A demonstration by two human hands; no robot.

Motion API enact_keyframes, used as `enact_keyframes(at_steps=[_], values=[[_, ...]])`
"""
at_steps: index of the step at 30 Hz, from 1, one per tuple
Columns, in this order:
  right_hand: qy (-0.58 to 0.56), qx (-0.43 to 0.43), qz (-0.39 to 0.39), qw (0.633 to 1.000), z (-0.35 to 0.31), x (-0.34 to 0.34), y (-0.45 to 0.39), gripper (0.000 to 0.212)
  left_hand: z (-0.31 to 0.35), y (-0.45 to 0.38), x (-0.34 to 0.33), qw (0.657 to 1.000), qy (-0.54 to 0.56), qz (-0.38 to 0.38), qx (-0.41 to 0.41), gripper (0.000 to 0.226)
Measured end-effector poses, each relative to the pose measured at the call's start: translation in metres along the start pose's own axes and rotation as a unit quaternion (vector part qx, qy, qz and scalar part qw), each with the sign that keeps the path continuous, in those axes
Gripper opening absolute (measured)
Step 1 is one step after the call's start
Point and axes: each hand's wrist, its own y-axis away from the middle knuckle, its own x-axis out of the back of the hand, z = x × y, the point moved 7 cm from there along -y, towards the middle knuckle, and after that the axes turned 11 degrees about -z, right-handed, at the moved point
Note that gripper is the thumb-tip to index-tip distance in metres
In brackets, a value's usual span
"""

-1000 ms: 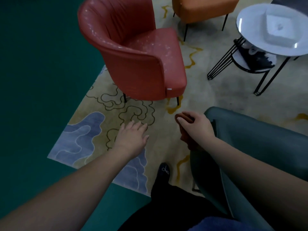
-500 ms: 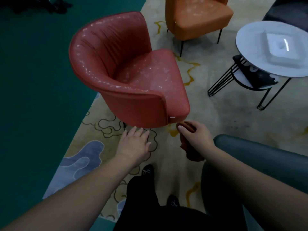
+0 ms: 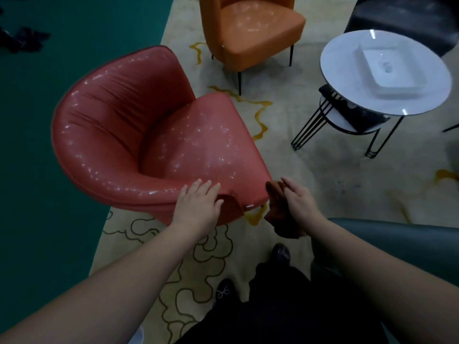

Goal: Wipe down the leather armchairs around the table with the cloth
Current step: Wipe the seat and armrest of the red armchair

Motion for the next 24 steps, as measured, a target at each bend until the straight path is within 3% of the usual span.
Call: enact_keyframes(at_steps=[5,7,9,12,14,17,24], values=[[0.064,-0.023,-0.031,0.997,-0.025,0.021,-0.059,0.082,0.005,-0.058,0.023,1.0,0.018,0.006,0.016,0.052],[0.082,-0.028,-0.044,0.995,-0.036,0.034,-0.089,0.089,0.004,-0.08,0.032,0.999,0.033,0.009,0.034,0.052],[0.117,-0.015,-0.061,0.991,-0.051,0.047,-0.122,0.076,0.002,-0.098,0.041,0.997,0.046,0.012,0.063,0.051],[0.164,0.025,-0.107,0.98,-0.076,0.058,-0.164,0.032,0.0,-0.116,0.05,0.993,0.066,0.008,0.102,0.05],[0.165,0.06,-0.122,0.977,-0.093,0.061,-0.186,0.015,-0.002,-0.122,0.053,0.989,0.084,0.012,0.124,0.05],[0.171,0.11,-0.129,0.971,-0.116,0.054,-0.211,0.021,-0.007,-0.128,0.057,0.984,0.097,0.011,0.148,0.049],[0.285,0.139,-0.154,0.936,-0.148,0.026,-0.266,0.02,-0.049,-0.154,0.063,0.972,0.12,0.01,0.204,0.048]])
